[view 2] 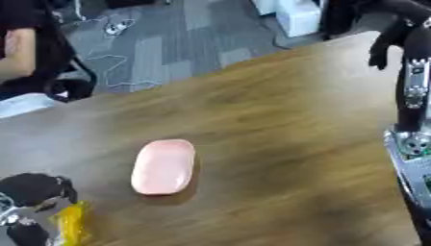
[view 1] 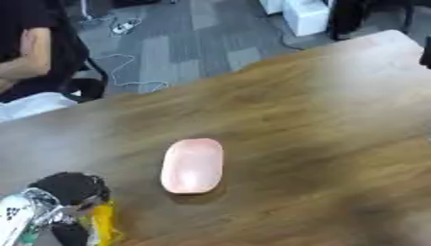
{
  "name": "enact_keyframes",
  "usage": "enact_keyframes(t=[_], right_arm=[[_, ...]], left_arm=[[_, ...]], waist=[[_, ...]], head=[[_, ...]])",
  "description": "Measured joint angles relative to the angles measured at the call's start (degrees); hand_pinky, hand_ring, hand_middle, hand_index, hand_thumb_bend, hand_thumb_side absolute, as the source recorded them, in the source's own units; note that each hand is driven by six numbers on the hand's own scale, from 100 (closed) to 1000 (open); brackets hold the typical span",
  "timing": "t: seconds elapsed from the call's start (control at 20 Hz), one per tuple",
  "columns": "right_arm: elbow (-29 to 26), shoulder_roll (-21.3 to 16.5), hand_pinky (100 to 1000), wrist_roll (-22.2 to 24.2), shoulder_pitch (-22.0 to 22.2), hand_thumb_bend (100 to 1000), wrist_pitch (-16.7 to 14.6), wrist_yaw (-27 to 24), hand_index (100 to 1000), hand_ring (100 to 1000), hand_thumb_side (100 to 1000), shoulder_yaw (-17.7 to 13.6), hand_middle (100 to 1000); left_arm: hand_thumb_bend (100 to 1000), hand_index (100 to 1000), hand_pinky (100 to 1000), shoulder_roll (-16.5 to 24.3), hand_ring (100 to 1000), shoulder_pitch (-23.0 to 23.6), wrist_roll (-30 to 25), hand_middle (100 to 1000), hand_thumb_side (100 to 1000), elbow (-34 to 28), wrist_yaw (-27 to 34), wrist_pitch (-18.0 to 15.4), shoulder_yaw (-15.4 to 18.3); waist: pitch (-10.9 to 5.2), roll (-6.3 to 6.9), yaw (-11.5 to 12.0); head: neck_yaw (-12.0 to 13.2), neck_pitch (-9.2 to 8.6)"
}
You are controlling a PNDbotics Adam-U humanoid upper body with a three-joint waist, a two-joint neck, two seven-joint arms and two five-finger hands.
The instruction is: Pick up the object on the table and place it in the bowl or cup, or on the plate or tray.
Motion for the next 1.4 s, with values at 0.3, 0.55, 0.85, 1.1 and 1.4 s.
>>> enact_keyframes(t=[0.3, 0.55, 0.85, 1.1, 1.4], right_arm=[[0.00, 0.00, 100, -0.24, 0.00, 100, 0.20, 0.00, 765, 247, 1000, -0.04, 333], [0.00, 0.00, 100, -0.25, 0.00, 100, 0.20, 0.06, 765, 248, 1000, -0.04, 334], [0.00, 0.00, 100, -0.28, 0.00, 100, 0.21, 0.07, 763, 249, 1000, -0.07, 335], [0.00, 0.00, 100, -0.56, -0.01, 100, 0.13, 0.13, 761, 250, 1000, -0.33, 336], [0.00, 0.00, 100, -0.74, -0.27, 100, 0.18, 0.16, 760, 252, 1000, -0.36, 337]], left_arm=[[976, 866, 610, 0.00, 750, 0.46, -0.48, 814, 635, 1.14, 0.63, -0.65, -0.05], [983, 872, 621, -0.07, 759, 0.71, -0.79, 820, 633, 2.50, 2.90, -1.67, -0.01], [945, 850, 606, 0.21, 744, 0.71, -0.47, 802, 500, 2.94, 2.09, -2.88, -0.43], [918, 820, 562, 2.02, 710, 0.56, 0.08, 771, 430, 1.71, -0.01, -3.46, -2.08], [945, 826, 560, 2.00, 711, 1.87, 1.27, 773, 524, 1.81, -0.82, -3.04, -3.19]], waist=[[0.01, 0.00, 0.04], [0.04, -0.01, 0.20], [0.05, -0.01, 0.21], [0.06, -0.01, 0.21], [0.12, -0.01, 0.21]], head=[[0.05, 0.00], [0.06, 0.00], [0.07, 0.00], [0.07, 0.00], [0.07, 0.00]])
